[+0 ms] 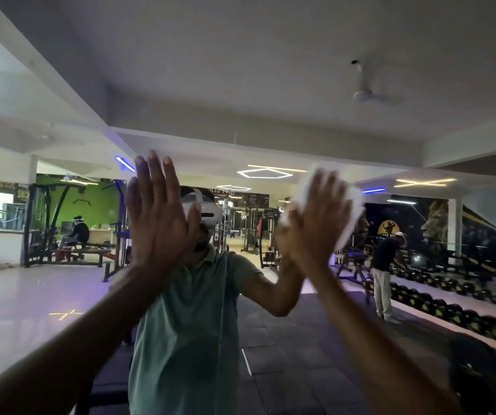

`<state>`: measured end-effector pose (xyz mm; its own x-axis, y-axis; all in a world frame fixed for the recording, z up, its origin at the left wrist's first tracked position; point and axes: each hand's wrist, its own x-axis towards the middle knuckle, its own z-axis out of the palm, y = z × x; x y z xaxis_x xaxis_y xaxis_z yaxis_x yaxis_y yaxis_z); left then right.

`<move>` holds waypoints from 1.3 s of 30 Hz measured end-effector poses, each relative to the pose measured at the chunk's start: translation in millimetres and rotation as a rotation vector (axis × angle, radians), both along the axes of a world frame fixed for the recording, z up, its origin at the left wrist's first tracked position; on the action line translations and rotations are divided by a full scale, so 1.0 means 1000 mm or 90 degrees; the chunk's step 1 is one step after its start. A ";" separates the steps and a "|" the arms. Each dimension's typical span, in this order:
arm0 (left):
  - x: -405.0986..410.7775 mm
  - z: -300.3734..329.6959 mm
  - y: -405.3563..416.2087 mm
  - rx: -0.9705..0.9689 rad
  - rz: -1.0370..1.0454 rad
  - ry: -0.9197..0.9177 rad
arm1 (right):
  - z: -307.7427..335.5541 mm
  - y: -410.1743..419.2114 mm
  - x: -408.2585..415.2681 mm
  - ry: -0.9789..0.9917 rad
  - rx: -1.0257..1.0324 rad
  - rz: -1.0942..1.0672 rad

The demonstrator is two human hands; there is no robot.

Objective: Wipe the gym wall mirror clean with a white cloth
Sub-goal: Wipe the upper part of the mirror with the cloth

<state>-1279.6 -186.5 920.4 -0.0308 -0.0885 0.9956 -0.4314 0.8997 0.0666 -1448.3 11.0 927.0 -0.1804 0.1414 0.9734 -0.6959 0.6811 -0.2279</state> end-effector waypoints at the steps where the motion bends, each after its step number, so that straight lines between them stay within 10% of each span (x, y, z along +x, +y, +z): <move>1: -0.011 -0.003 0.018 0.012 -0.021 0.010 | -0.019 -0.017 0.014 0.041 0.055 0.025; 6: -0.051 -0.018 0.051 -0.111 -0.026 -0.055 | -0.045 0.010 -0.005 0.206 0.376 0.118; 15: -0.029 -0.022 0.033 -0.174 0.082 -0.118 | -0.014 0.086 -0.090 -0.074 -0.082 -0.013; 22: -0.016 -0.016 0.034 -0.199 0.106 -0.174 | -0.050 0.034 -0.032 0.199 0.339 0.099; 32: 0.086 0.017 -0.031 -0.012 0.096 -0.080 | 0.012 0.009 -0.031 0.065 -0.083 0.164; 39: 0.143 0.023 -0.087 -0.037 0.132 -0.038 | -0.040 -0.128 0.117 0.272 0.265 0.382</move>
<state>-1136.8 -273.6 943.4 -0.0772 -0.0410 0.9962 -0.6096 0.7926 -0.0146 -1331.0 -117.5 886.5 0.2850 -0.2454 0.9266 -0.9358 0.1383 0.3244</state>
